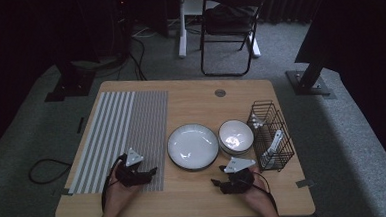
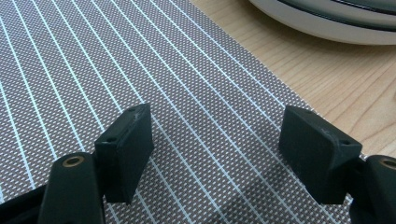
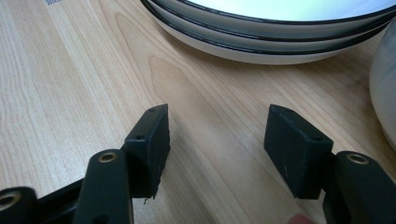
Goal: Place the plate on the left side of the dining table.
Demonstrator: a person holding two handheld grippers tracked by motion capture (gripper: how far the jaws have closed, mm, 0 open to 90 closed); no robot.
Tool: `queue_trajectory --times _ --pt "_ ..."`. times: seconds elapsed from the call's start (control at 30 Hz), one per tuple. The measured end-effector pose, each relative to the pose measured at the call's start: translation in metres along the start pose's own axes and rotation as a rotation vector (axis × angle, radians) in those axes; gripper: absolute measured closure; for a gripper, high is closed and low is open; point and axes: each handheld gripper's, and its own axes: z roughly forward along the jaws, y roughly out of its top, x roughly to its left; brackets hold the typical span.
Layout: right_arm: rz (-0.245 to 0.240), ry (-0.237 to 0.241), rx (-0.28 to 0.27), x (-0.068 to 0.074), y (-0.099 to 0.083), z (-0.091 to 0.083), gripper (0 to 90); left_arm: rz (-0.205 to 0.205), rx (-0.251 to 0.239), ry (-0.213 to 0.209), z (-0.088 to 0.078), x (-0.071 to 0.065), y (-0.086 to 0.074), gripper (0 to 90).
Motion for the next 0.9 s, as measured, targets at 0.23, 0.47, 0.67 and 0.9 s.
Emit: queue_trajectory --times 0.23,0.47,0.67,0.9 --pt "-0.019 0.013 -0.006 0.001 0.000 0.000 47.2 -0.009 -0.001 0.006 0.000 -0.001 0.000 27.2" --pt "-0.005 -0.003 -0.006 0.004 0.000 0.000 46.8 -0.014 -0.001 0.009 0.000 -0.001 0.000 27.2" --pt "-0.016 0.005 0.015 0.008 0.003 0.001 39.3 -0.007 -0.002 0.003 0.000 0.000 0.000 27.4" --pt "-0.028 0.018 0.024 0.011 0.003 0.002 29.6 -0.019 -0.006 -0.016 -0.001 0.003 0.000 27.7"
